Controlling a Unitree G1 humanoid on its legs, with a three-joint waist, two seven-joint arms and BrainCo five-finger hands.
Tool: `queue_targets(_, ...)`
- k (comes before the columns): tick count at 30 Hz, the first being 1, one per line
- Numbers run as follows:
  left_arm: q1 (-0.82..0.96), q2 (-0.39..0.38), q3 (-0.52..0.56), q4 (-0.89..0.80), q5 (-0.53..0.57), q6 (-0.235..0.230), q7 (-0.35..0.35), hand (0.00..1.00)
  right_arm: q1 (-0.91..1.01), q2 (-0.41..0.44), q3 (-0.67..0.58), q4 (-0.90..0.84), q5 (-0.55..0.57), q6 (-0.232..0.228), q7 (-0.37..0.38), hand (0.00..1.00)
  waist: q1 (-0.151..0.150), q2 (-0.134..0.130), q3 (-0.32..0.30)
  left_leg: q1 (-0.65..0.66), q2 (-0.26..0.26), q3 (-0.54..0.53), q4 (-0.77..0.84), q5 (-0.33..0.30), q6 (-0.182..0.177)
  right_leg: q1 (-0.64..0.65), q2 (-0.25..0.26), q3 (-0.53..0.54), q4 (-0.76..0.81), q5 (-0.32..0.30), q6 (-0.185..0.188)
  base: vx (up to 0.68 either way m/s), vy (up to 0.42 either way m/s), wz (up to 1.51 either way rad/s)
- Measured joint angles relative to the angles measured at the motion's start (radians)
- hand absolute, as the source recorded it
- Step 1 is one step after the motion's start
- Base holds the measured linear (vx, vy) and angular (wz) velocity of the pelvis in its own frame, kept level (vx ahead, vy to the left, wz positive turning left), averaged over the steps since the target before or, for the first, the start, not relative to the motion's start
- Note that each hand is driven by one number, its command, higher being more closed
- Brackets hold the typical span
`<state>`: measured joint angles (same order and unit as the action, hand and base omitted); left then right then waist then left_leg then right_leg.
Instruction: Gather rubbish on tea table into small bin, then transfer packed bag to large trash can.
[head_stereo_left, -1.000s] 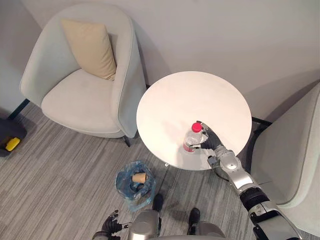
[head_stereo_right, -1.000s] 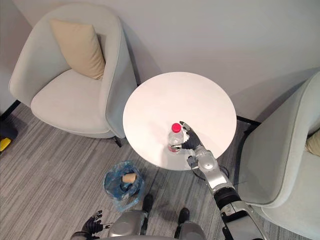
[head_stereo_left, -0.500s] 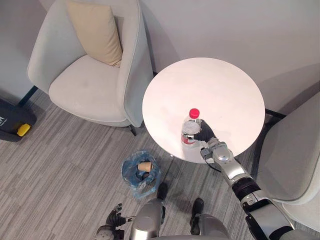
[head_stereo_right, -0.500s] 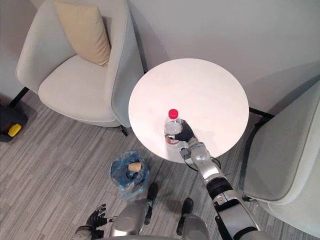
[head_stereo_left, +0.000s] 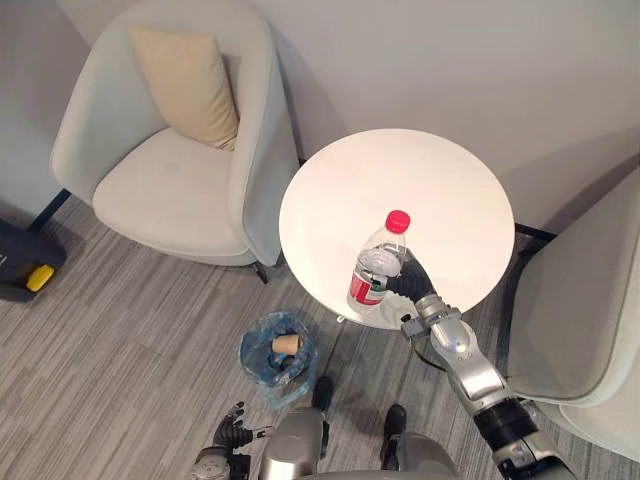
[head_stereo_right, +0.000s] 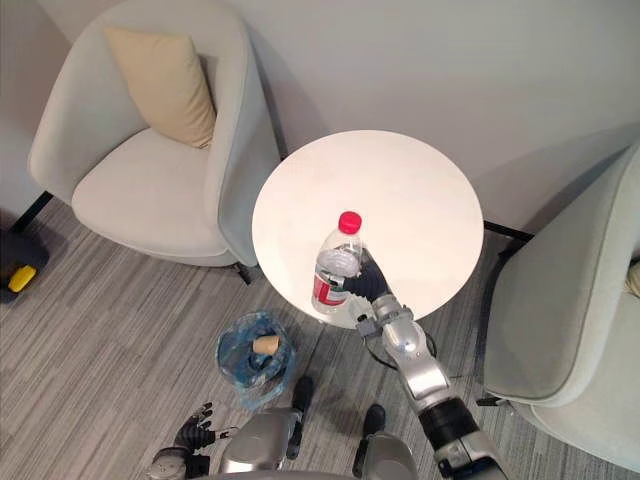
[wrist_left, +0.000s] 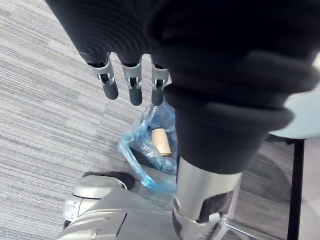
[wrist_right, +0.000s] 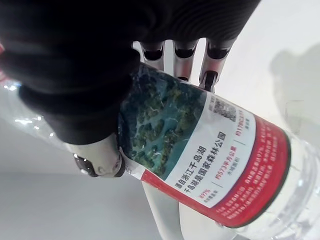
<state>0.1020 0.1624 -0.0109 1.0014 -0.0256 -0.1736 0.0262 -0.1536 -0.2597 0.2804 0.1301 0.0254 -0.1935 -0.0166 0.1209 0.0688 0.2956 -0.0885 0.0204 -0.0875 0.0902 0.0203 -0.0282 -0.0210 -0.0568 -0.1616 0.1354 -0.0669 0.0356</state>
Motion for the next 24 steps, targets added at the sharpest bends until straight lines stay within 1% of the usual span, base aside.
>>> queue_targets(3,0.002,-0.001,0.004,0.001,0.000,0.000,0.001,0.00,0.089,0.015,-0.014,-0.067,-0.014,-0.001,0.004,1.00,-0.006,-0.018,-0.028,0.017,0.002,0.013,-0.014,0.000,0.000,0.006,0.001,0.013,-0.004,0.000,0.000,0.02,-0.002,-0.14)
queue_targets(6,0.008,-0.002,0.003,0.004,0.001,0.000,0.000,0.00,0.149,0.018,-0.014,-0.114,-0.028,-0.001,0.024,1.00,-0.025,-0.031,-0.048,0.047,0.004,0.023,-0.023,-0.001,0.000,0.034,0.001,0.023,-0.018,0.002,0.003,0.04,-0.011,-0.09)
queue_targets(8,0.010,-0.003,0.001,0.011,0.002,0.000,-0.002,0.00,0.180,0.018,-0.015,-0.153,-0.028,-0.005,0.035,1.00,-0.027,-0.033,-0.065,0.054,0.006,0.037,-0.025,-0.003,0.001,0.034,0.002,0.034,-0.019,0.003,0.004,0.01,-0.001,-0.17)
queue_targets(9,0.012,-0.004,-0.001,0.012,0.002,0.000,-0.004,0.00,0.195,0.018,-0.014,-0.169,-0.029,-0.015,0.044,1.00,-0.030,-0.033,-0.072,0.058,0.008,0.044,-0.026,-0.003,0.001,0.035,0.003,0.041,-0.018,0.004,0.004,-0.01,0.000,-0.21)
queue_targets(14,0.032,-0.010,-0.008,0.013,0.002,0.000,-0.002,0.00,0.240,0.017,-0.005,-0.218,-0.034,-0.025,0.077,1.00,-0.032,-0.032,-0.096,0.089,0.016,0.082,-0.041,-0.004,0.001,0.039,0.006,0.081,-0.022,0.012,0.004,-0.02,0.001,-0.25)
queue_targets(17,0.035,-0.012,-0.019,0.030,0.002,-0.005,-0.002,0.00,0.260,0.014,0.008,-0.235,-0.036,-0.026,0.088,1.00,-0.042,-0.032,-0.111,0.102,0.016,0.094,-0.041,-0.010,-0.005,0.040,0.006,0.094,-0.022,0.013,0.006,-0.04,0.007,-0.12)
queue_targets(18,0.037,-0.012,-0.020,0.035,0.002,-0.005,-0.002,0.00,0.267,0.016,0.015,-0.235,-0.036,-0.028,0.089,1.00,-0.049,-0.031,-0.118,0.103,0.016,0.094,-0.040,-0.012,-0.005,0.039,0.004,0.094,-0.013,0.012,0.007,-0.03,-0.002,-0.03)
queue_targets(20,0.034,-0.011,-0.030,0.039,0.002,-0.008,-0.002,0.00,0.277,0.015,0.016,-0.237,-0.045,-0.030,0.088,1.00,-0.052,-0.034,-0.121,0.100,0.010,0.093,-0.036,-0.017,-0.005,0.014,-0.007,0.096,0.055,-0.020,0.008,-0.01,-0.004,0.05)
queue_targets(22,0.026,0.006,-0.055,0.039,0.002,-0.009,-0.003,0.00,0.307,0.014,0.011,-0.261,-0.067,-0.030,0.085,1.00,-0.059,-0.054,-0.122,0.065,-0.030,0.055,-0.006,-0.020,-0.002,-0.064,-0.039,0.113,0.248,-0.117,0.026,-0.10,-0.051,0.50)
queue_targets(23,0.023,0.012,-0.065,0.039,0.001,-0.009,-0.003,0.00,0.320,0.013,0.009,-0.274,-0.071,-0.030,0.083,1.00,-0.067,-0.058,-0.124,0.055,-0.043,0.032,0.001,-0.020,-0.001,-0.078,-0.043,0.154,0.291,-0.135,0.035,-0.09,-0.079,1.19)
queue_targets(24,0.022,0.020,-0.078,0.039,0.002,-0.009,-0.003,0.00,0.332,0.012,0.011,-0.294,-0.078,-0.031,0.082,1.00,-0.095,-0.063,-0.125,0.033,-0.069,-0.026,0.016,-0.019,0.000,-0.091,-0.043,0.236,0.345,-0.161,0.050,-0.03,-0.120,1.45)
